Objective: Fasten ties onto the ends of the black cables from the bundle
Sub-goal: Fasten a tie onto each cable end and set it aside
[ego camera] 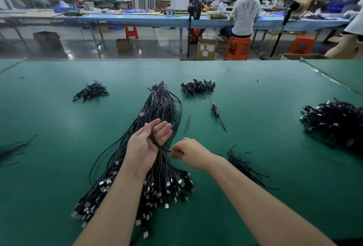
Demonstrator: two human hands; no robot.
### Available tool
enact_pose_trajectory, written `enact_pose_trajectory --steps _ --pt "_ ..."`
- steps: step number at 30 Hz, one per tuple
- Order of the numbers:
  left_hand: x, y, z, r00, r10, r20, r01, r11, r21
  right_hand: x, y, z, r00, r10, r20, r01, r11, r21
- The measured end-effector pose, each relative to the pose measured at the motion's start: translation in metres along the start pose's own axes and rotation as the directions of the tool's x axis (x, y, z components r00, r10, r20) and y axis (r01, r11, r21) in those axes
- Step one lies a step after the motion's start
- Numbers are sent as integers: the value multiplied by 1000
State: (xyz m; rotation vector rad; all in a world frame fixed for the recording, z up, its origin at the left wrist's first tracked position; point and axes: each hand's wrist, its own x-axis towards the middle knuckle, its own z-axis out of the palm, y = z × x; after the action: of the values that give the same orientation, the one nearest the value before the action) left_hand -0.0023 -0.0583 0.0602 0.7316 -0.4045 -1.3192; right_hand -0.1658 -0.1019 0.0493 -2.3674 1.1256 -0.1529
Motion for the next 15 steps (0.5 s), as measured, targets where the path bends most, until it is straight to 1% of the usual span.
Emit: enact_pose_trajectory --steps 2,4,6,8,10,12,13,15 --pt "-4 5 0 999 -10 52 8 999 41 0 7 -6 999 1 -49 -6 995 -95" --pt "-10 5 3 996 -30 79 22 995 98 -2 9 -13 992 -16 -126 5 997 -83" --pt "-15 3 7 995 -51 87 37 987 159 0 7 -20 987 -30 -156 17 996 -84" --pt "-21 -1 10 989 -93 113 69 977 201 2 2 -27 989 -9 -149 -9 992 -124" --pt "-26 -5 11 975 -165 149 124 961 248 4 -1 -35 988 10 -153 -31 990 -138" --pt "-31 -9 8 954 -233 187 168 937 306 4 -3 -44 993 2 -117 -25 980 -196" --pt "-31 -13 6 950 -253 185 179 922 343 4 -4 -48 996 2 -89 -22 975 -223" --pt "-31 -20 2 958 -260 120 183 879 441 6 -4 -55 998 5 -57 -18 972 -234"
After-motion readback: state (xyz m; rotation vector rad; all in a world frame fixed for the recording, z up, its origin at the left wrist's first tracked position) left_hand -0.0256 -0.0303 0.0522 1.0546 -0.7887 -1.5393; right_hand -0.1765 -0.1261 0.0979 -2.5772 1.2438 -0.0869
